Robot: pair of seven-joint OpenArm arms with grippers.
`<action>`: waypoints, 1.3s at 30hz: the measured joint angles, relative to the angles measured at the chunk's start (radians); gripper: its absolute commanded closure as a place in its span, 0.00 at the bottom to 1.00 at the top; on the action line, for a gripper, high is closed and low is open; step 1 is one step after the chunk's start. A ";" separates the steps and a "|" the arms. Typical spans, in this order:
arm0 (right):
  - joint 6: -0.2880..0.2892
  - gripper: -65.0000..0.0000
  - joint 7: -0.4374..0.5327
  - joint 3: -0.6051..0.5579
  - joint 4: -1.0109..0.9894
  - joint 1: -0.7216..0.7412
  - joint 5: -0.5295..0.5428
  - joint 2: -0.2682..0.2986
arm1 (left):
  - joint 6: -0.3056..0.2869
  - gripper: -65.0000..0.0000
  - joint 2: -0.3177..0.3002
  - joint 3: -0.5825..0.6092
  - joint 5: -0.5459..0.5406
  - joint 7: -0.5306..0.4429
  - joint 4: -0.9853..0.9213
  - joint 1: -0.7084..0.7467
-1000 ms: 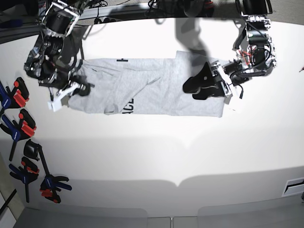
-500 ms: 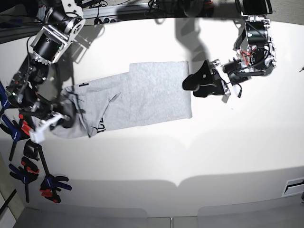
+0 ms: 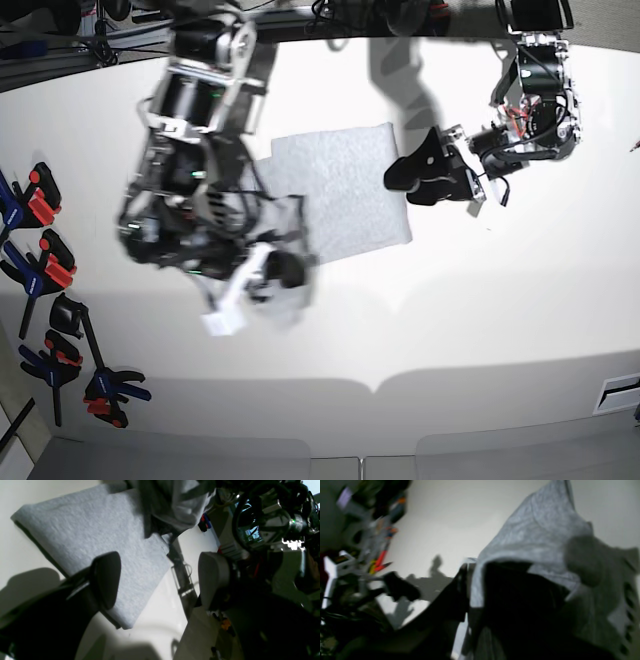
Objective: Fold the T-shirt properly
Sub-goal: 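Lower the folded bundle with the right gripper and release it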
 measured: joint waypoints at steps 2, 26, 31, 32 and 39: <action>0.000 1.00 0.001 -0.046 0.000 -0.004 0.000 -0.040 | 0.000 0.32 0.001 -0.016 0.111 -0.029 0.000 0.000; 0.000 0.70 0.003 -0.230 0.000 -0.111 0.097 -0.140 | 0.005 0.32 0.001 -0.308 0.103 -0.063 0.000 0.000; 0.030 0.70 0.002 -0.241 0.000 -0.111 0.207 -0.139 | 0.005 0.32 0.001 -0.308 0.103 -0.063 0.000 0.000; 0.037 0.70 0.002 -0.241 0.000 -0.108 0.212 -0.139 | 0.005 0.32 0.001 -0.308 0.103 -0.063 0.000 0.000; 0.084 0.70 0.032 -0.172 0.000 -0.013 0.035 -0.139 | 0.007 0.32 0.001 -0.308 0.000 -0.016 0.000 0.000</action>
